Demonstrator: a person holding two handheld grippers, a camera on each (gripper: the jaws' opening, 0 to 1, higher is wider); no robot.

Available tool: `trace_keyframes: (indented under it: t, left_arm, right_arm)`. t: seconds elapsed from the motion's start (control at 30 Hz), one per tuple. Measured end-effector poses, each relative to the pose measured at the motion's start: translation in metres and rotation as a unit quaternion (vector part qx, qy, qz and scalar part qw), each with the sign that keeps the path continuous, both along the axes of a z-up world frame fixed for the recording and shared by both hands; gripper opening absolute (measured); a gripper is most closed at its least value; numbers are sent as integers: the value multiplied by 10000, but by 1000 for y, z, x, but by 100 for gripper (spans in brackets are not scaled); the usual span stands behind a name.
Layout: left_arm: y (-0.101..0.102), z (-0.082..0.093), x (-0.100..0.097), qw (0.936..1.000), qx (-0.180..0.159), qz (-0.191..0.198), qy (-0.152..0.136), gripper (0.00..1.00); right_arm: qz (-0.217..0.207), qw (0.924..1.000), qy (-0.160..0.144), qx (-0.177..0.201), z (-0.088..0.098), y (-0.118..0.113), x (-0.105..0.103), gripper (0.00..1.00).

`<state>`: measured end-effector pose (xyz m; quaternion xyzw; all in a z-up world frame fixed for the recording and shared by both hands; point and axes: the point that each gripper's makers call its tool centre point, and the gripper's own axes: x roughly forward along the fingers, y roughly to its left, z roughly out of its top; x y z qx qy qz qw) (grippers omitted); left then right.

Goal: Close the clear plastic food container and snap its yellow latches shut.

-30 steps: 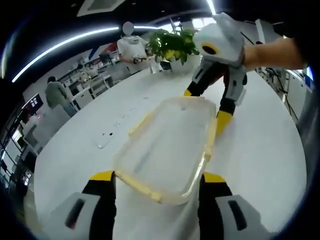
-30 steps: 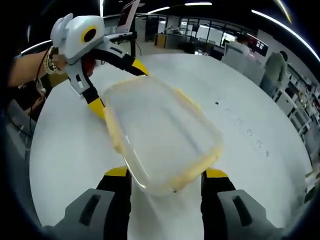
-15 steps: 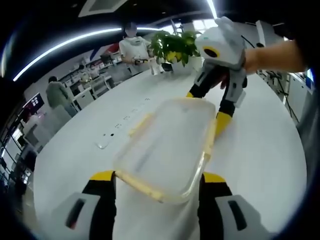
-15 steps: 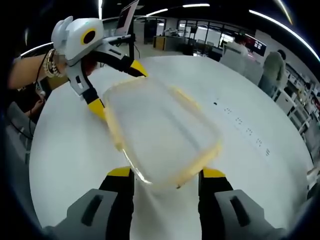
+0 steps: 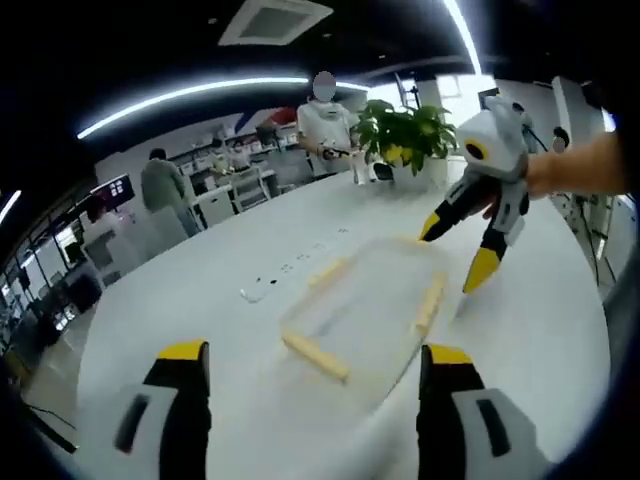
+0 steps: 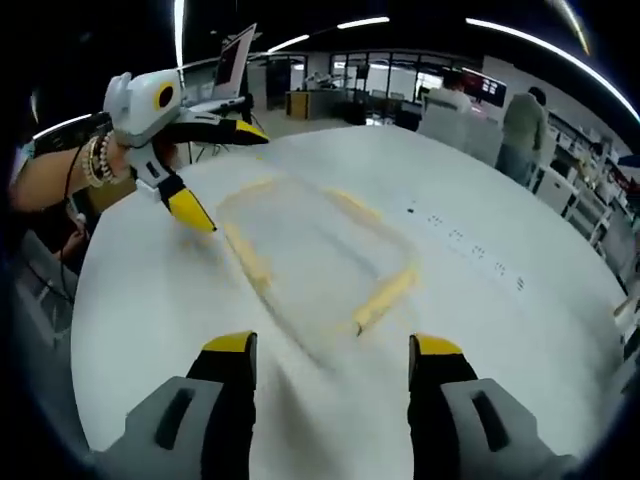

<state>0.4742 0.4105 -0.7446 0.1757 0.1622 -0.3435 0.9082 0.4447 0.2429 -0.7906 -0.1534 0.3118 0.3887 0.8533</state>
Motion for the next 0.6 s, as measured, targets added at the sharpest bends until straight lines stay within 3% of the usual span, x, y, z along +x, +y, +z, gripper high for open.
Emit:
trace_keyframes:
  t: [0.1, 0.17, 0.3, 0.6]
  left_arm:
    - [4, 10, -10, 9999, -59, 122, -47, 91]
    - [4, 24, -17, 9987, -401, 229, -197, 98]
    - [6, 35, -36, 9983, -475, 236, -228, 99]
    - [5, 54, -70, 9979, -503, 221, -337, 99]
  right_arm:
    - [-23, 9997, -223, 82, 15, 2, -6, 59]
    - [-37, 9994, -298, 163, 23, 4, -12, 59]
    - [-99, 9980, -572, 250, 42, 5, -23, 61]
    - [-365, 9949, -837, 419, 65, -6, -51, 63]
